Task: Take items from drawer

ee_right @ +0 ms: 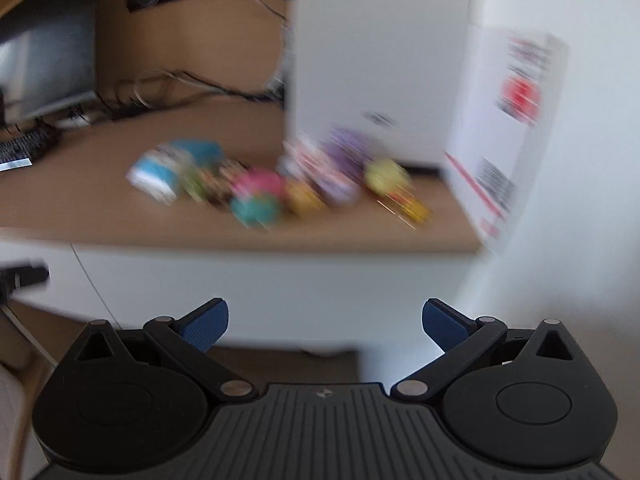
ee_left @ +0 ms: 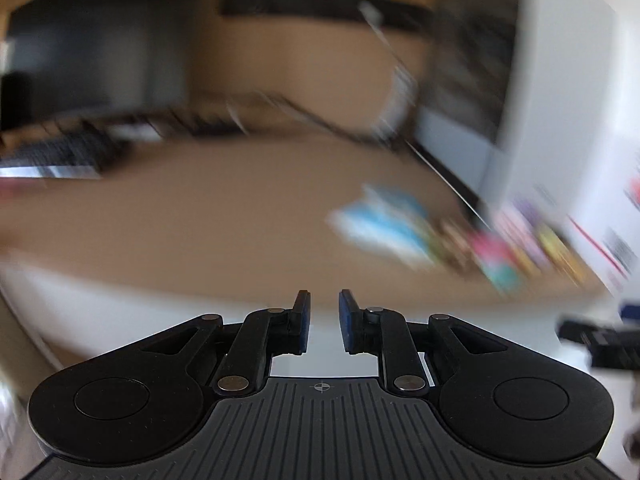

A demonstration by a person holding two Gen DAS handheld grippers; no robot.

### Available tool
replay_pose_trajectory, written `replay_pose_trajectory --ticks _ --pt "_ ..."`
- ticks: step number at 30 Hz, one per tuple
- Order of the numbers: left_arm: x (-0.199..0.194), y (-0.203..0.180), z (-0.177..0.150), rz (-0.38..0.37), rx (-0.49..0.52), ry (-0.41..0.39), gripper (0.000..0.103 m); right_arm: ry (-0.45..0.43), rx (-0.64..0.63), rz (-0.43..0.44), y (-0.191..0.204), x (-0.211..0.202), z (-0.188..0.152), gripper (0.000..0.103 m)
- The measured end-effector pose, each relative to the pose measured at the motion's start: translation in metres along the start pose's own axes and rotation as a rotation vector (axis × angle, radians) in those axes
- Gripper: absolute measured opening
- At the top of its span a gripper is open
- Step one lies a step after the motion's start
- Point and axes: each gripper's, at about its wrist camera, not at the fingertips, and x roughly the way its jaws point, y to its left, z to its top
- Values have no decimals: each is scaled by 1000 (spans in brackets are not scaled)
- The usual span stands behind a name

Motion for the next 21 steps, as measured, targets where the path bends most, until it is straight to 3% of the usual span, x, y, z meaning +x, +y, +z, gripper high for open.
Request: replay_pose_trajectory --ticks 4,9,11,13,16,21 --pt "78 68 59 23 -3 6 21 -73 -46 82 80 38 62 103" --pt "171 127 102 42 -19 75 21 -103 -121 86 189 116 133 103" --pt "199 141 110 31 -2 82 21 -72 -144 117 223 158 154 103" --pt "225 153 113 40 15 93 21 31 -141 147 251 211 172 103" --pt "255 170 113 47 -13 112 21 126 -77 152 274 268 185 103" --pt "285 187 115 65 -42 101 21 70 -68 87 292 309 196 103"
